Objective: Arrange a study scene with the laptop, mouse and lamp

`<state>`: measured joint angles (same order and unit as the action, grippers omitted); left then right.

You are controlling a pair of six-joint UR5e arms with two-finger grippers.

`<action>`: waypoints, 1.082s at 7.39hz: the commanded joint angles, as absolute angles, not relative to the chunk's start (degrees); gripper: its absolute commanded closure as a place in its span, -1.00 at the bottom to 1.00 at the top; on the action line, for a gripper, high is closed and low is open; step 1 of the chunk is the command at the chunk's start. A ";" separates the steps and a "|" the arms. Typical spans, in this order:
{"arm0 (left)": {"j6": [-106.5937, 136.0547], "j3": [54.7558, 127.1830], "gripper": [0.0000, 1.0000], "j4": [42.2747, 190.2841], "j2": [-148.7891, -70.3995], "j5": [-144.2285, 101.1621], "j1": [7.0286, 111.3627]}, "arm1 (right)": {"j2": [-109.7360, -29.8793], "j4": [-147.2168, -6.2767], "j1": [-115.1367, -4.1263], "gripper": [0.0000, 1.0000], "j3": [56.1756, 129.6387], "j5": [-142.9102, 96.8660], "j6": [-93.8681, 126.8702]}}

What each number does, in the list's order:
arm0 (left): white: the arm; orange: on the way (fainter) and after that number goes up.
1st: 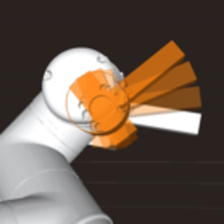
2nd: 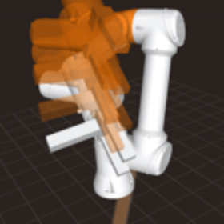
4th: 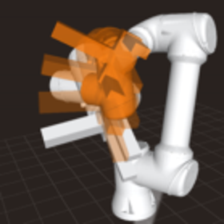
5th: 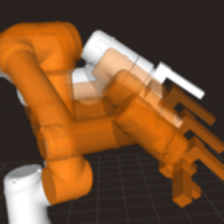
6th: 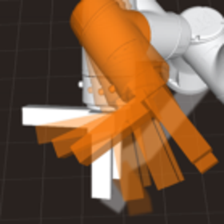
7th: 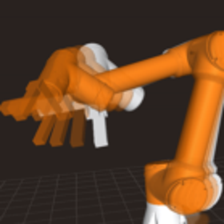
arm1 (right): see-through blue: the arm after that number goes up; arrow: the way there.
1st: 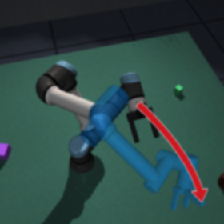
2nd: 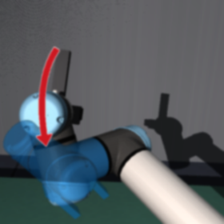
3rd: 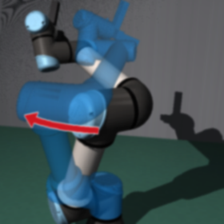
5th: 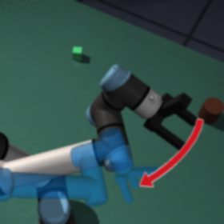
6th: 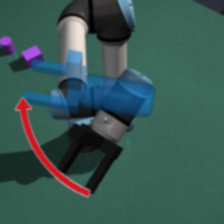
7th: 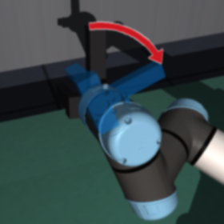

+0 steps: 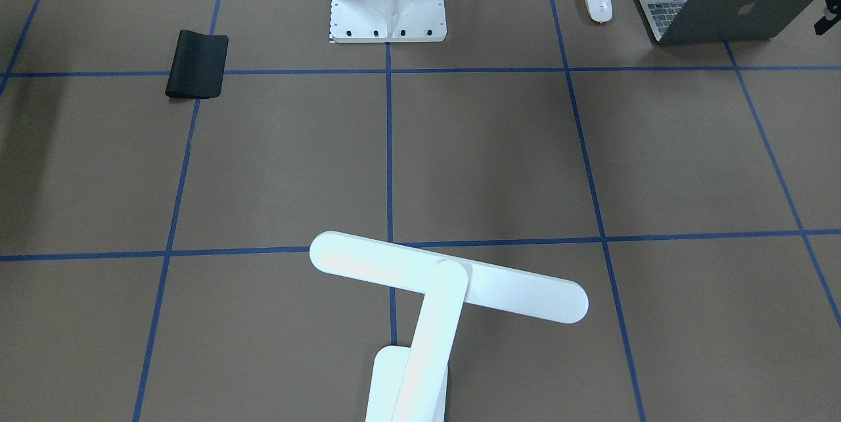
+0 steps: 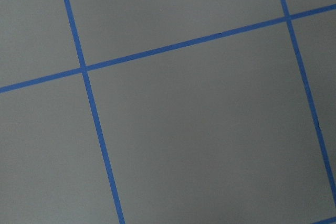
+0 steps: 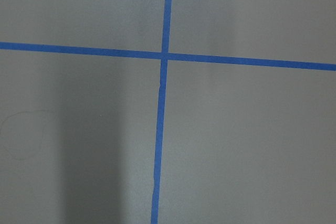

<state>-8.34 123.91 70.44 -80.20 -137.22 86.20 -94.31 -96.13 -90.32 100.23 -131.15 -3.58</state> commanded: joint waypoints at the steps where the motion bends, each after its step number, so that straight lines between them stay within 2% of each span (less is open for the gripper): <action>1: -19.79 123.49 -1.00 69.88 -75.35 -137.02 86.13 | -94.31 -96.06 -90.26 -1.00 100.20 -131.05 -3.69; 4: -37.58 120.94 -1.00 66.30 -74.00 -137.11 85.69 | -94.31 -96.06 -90.26 -1.00 100.37 -131.04 -3.69; 8: -57.77 123.22 -1.00 46.72 -76.63 -137.02 85.43 | -94.31 -96.06 -89.74 -1.00 100.55 -131.13 -3.69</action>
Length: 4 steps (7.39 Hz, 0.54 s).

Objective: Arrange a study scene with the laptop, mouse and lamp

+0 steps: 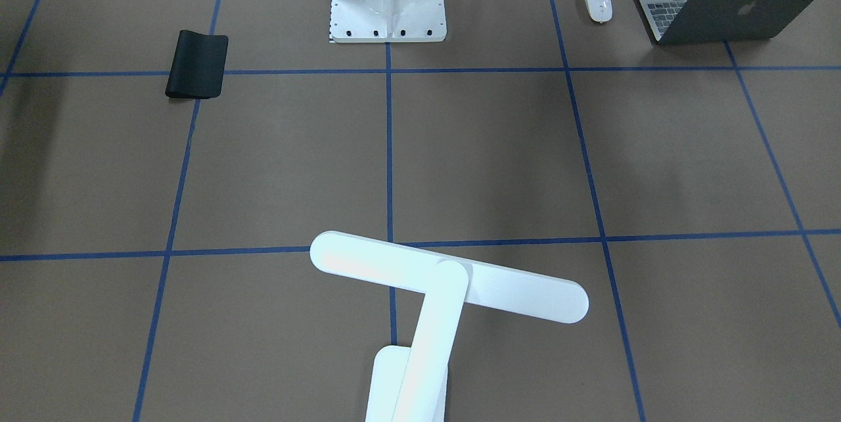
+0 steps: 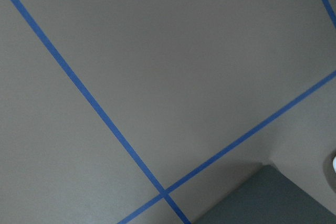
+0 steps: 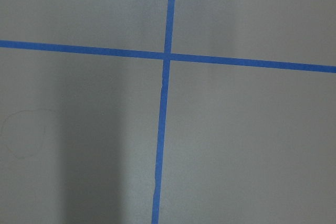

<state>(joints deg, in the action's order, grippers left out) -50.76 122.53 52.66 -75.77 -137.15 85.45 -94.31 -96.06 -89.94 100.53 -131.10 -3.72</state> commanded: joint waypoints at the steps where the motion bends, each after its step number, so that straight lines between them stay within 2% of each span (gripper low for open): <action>1: -61.31 123.92 -1.00 44.50 -76.55 -137.11 85.43 | -94.22 -96.06 -89.39 -1.00 100.55 -131.05 -3.69; 4: -65.20 124.54 -1.00 44.56 -76.29 -137.02 82.54 | -93.87 -96.06 -88.60 -1.00 100.37 -131.04 -3.69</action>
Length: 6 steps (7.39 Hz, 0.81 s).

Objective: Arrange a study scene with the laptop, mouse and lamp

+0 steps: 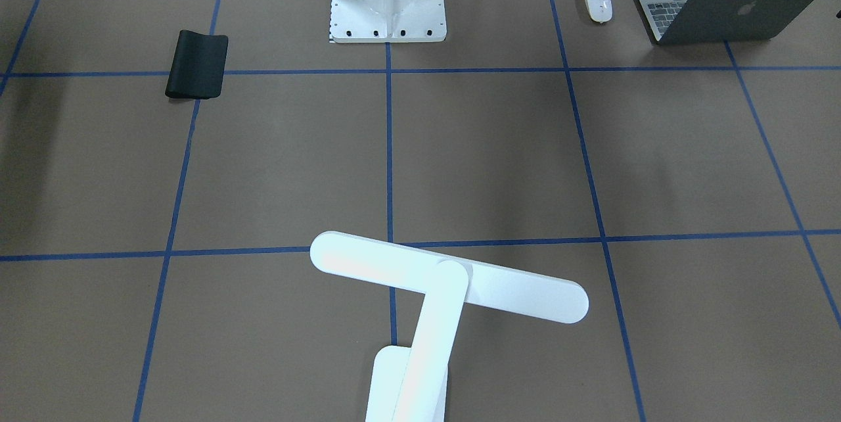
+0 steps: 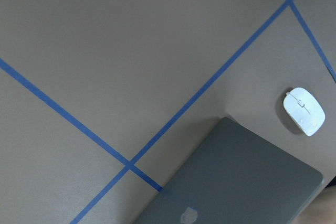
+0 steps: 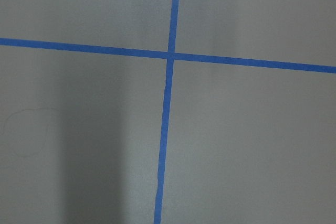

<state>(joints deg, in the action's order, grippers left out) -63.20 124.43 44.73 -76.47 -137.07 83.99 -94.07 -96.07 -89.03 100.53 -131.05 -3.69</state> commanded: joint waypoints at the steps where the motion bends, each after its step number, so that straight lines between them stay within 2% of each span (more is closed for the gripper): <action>1: -66.08 124.45 -1.00 44.47 -75.59 -137.20 81.40 | -93.87 -96.06 -88.51 -1.00 100.28 -131.04 -3.69; 6: -68.47 124.19 -1.00 40.53 -72.52 -137.28 81.65 | -93.43 -96.06 -87.98 -1.00 100.37 -131.04 -3.69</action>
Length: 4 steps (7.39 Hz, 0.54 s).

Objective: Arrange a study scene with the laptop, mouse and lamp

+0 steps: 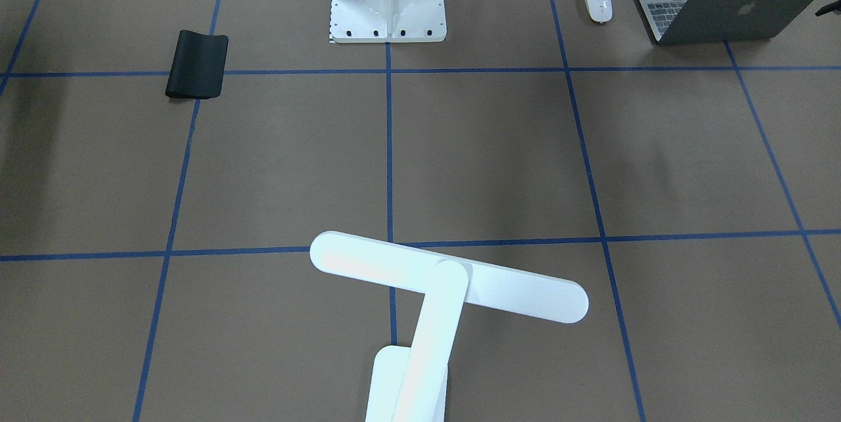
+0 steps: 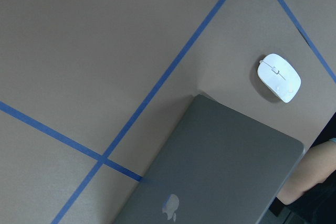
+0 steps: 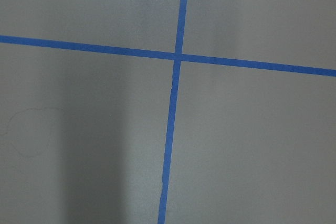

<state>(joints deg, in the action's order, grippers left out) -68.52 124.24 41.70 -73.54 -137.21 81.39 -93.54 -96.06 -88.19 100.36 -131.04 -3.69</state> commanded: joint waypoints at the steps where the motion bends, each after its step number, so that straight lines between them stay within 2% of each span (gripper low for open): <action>1: -68.21 123.58 -1.00 38.43 -72.34 -137.55 82.35 | -93.43 -96.06 -87.72 -1.00 100.46 -131.04 -3.69; 4: -68.90 122.35 -1.00 38.85 -68.82 -137.11 83.41 | -92.64 -96.06 -87.10 -1.00 100.29 -131.04 -3.69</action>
<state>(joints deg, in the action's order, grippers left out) -68.66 123.07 38.77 -70.04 -137.26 83.22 -93.20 -96.06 -87.31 100.47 -131.07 -3.63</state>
